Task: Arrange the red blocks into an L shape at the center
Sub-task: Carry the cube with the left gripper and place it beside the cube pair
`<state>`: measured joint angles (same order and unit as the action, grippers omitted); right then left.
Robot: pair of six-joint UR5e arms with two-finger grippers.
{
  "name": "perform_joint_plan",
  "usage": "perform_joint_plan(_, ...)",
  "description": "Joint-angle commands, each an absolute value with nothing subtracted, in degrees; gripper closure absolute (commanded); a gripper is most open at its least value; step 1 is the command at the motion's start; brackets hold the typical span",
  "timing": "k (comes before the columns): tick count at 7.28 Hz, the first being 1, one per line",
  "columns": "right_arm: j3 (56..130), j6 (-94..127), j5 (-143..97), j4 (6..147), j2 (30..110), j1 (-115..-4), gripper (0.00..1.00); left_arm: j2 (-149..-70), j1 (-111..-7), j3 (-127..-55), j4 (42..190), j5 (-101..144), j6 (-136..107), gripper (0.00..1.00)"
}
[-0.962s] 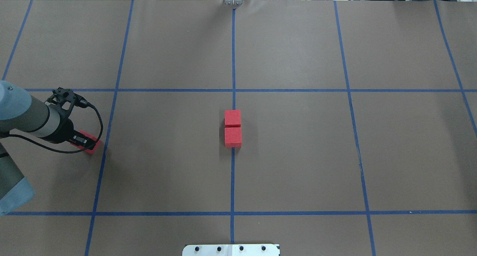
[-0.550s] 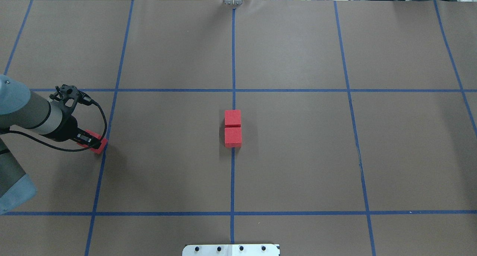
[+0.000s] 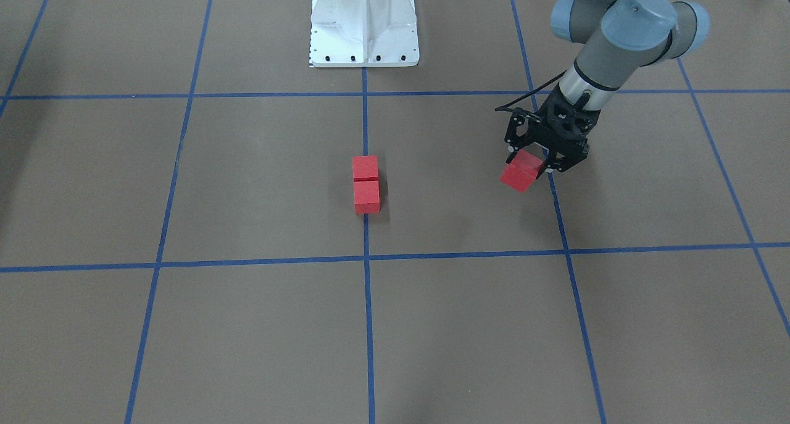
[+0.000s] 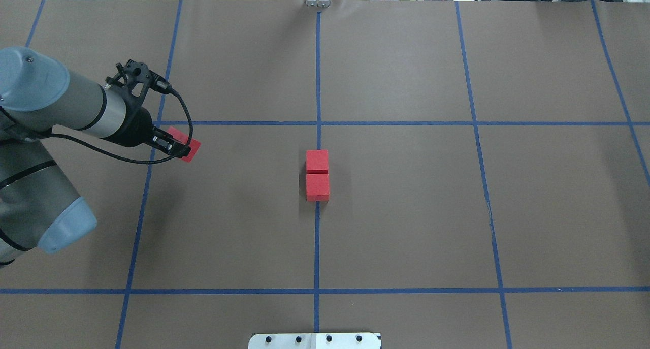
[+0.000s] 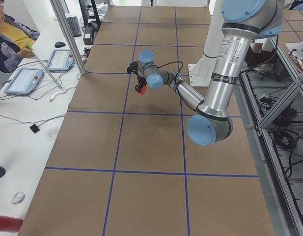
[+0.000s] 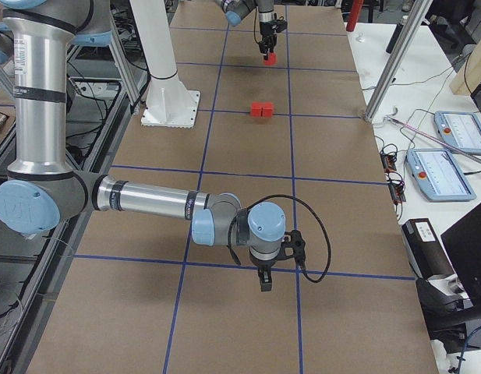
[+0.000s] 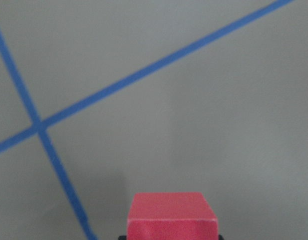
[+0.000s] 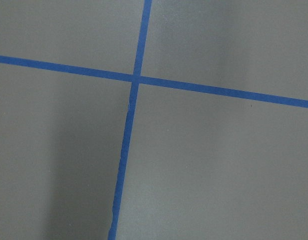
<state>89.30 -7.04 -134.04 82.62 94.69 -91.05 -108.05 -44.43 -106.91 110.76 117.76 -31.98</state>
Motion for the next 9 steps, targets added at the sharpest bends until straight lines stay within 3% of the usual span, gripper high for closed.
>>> perform_joint_plan(1, 89.12, -6.94, -134.03, 82.62, 94.66, -91.14, 0.00, -112.23, -44.47, -106.96, 110.83, 116.12, -31.55, 1.00)
perform_joint_plan(4, 89.03, -6.94, -134.03, 82.71, 94.83, -91.14, 0.00, -116.61, -44.21, -101.36, 110.13, 113.91, -23.60, 1.00)
perform_joint_plan(6, 88.51, -6.94, -134.03, 82.71, 94.83, -91.23, 0.00, -119.25, -44.47, -101.77, 100.68, 112.25, -4.69, 1.00)
perform_joint_plan(9, 87.80, -6.94, -134.03, 82.71, 95.18, -91.41, 0.00, -120.75, -41.49, -99.94, 100.11, 112.94, 11.31, 1.00)
